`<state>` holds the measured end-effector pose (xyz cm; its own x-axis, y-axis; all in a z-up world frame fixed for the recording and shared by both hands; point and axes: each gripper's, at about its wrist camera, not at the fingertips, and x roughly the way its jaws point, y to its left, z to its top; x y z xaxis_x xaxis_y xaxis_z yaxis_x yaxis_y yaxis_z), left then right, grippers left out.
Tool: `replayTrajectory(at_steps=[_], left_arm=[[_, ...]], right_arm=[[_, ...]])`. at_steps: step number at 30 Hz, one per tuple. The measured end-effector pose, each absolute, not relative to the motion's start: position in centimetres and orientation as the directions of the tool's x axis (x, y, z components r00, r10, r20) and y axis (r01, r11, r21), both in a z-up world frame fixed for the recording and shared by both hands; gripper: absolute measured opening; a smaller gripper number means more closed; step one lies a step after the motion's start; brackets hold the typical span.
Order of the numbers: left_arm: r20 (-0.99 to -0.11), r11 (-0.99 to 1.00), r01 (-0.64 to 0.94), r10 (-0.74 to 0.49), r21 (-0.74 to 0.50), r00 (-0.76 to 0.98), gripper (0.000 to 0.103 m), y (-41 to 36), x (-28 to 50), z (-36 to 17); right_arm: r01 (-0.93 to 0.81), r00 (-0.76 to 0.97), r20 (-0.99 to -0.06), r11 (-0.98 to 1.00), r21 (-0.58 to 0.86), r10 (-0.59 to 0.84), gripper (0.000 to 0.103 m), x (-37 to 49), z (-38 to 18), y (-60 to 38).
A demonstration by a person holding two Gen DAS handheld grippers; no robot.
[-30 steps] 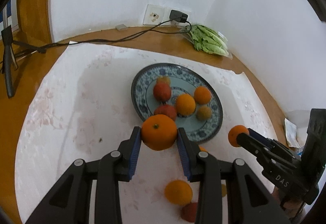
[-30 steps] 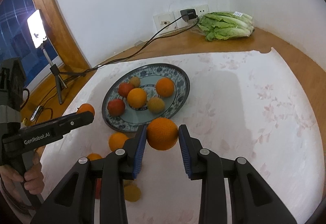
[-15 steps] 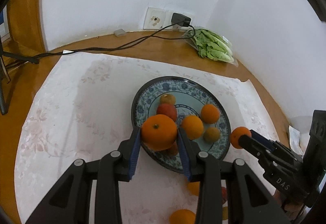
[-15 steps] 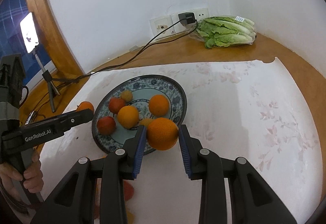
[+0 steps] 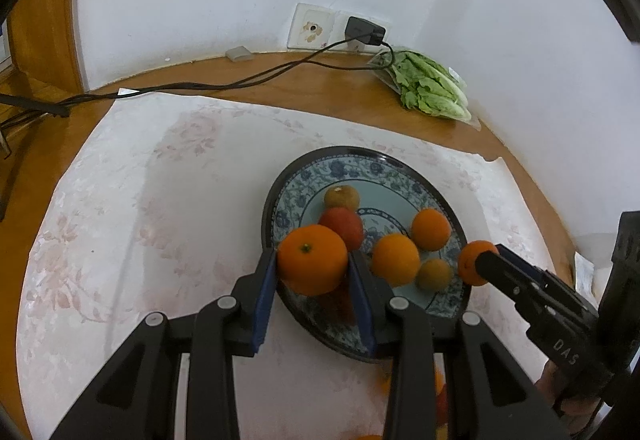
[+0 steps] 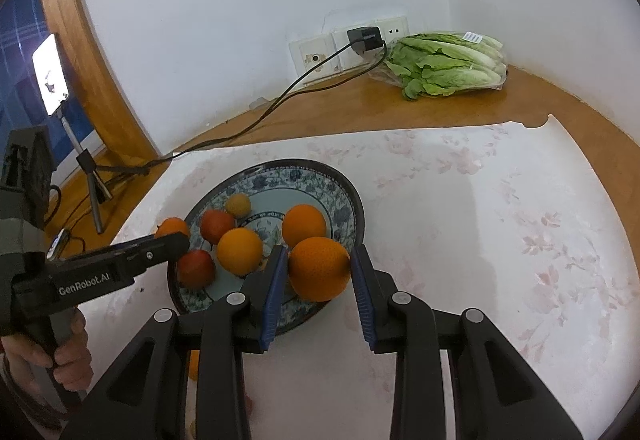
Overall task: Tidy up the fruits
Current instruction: 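Carry the orange with the left gripper while the right gripper carries its orange onto the plate, then open the left gripper on the plate while the right gripper releases its orange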
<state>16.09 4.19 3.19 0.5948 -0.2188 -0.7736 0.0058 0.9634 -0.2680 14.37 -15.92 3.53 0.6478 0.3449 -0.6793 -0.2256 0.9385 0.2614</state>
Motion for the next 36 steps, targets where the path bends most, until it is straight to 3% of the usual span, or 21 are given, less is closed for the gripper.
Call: replayTrajectory(at_steps=[27, 36], left_arm=[[-0.771, 0.977, 0.019, -0.180, -0.213, 0.611, 0.038, 3.9, 16.4, 3.0], [-0.751, 0.980, 0.053, -0.183, -0.194, 0.635, 0.048, 3.1, 15.0, 5.0]], right_arm=[[-0.226, 0.664, -0.657, 0.934, 0.278, 0.356, 0.036, 14.6, 3.4, -15.9], [-0.226, 0.673, -0.647, 0.933, 0.280, 0.358, 0.042, 13.5, 4.1, -16.1]])
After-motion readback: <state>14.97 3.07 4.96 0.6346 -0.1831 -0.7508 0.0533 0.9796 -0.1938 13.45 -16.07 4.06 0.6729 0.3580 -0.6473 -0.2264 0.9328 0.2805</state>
